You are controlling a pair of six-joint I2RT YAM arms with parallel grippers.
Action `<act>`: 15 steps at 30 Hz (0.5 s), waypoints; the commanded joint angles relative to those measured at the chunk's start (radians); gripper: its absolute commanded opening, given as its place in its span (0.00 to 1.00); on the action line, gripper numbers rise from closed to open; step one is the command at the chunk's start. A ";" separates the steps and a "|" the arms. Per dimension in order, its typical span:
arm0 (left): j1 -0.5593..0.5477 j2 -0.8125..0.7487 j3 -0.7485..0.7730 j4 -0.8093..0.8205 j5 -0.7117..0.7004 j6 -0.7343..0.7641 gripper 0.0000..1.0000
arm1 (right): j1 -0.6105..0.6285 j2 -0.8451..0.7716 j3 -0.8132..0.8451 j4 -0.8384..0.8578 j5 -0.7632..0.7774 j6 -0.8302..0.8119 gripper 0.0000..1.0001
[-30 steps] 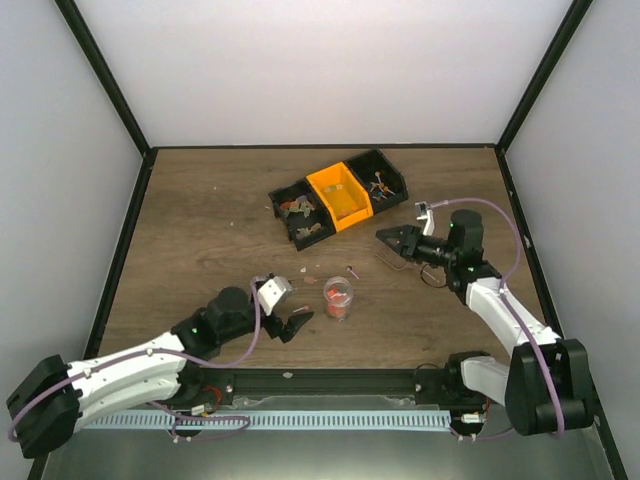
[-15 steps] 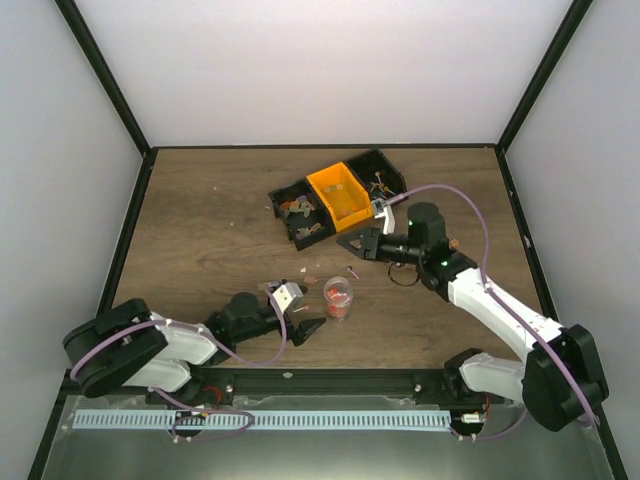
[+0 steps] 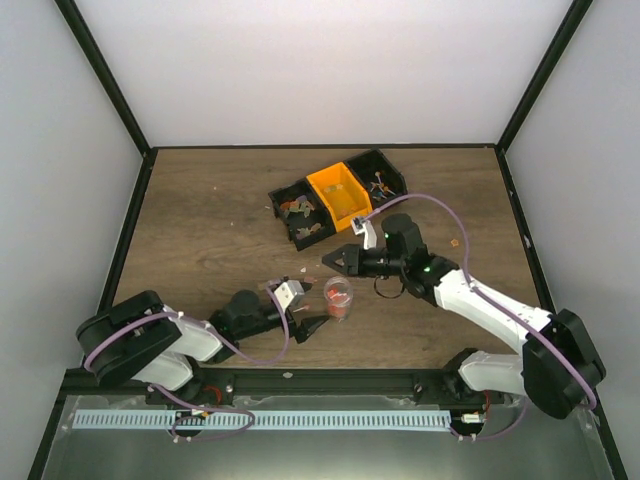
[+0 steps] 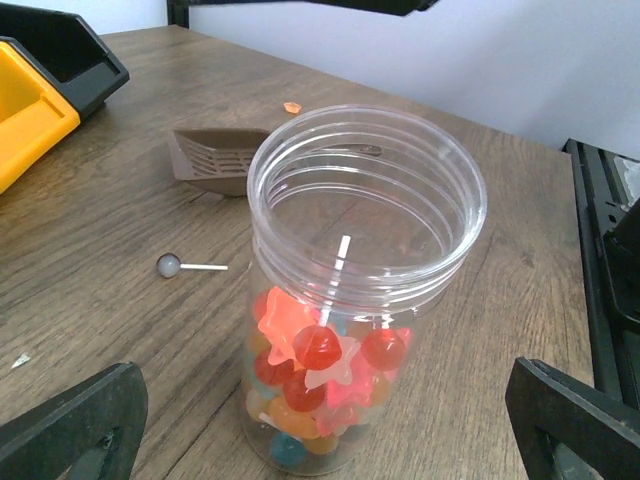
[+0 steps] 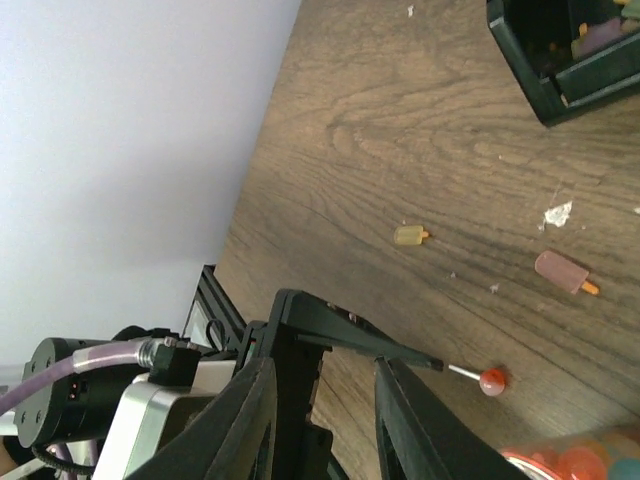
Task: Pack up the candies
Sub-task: Close the bottle lid on the packing bottle.
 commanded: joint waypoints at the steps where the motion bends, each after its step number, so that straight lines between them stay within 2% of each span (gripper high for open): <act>1: 0.015 0.010 0.017 0.025 0.020 0.012 1.00 | 0.025 -0.019 -0.031 0.013 0.025 0.022 0.28; 9: 0.042 0.009 0.017 0.005 0.024 0.008 1.00 | 0.026 -0.066 -0.102 0.021 0.029 0.046 0.28; 15: 0.051 0.020 0.017 0.005 0.028 0.006 1.00 | 0.026 -0.085 -0.095 0.007 0.048 0.042 0.28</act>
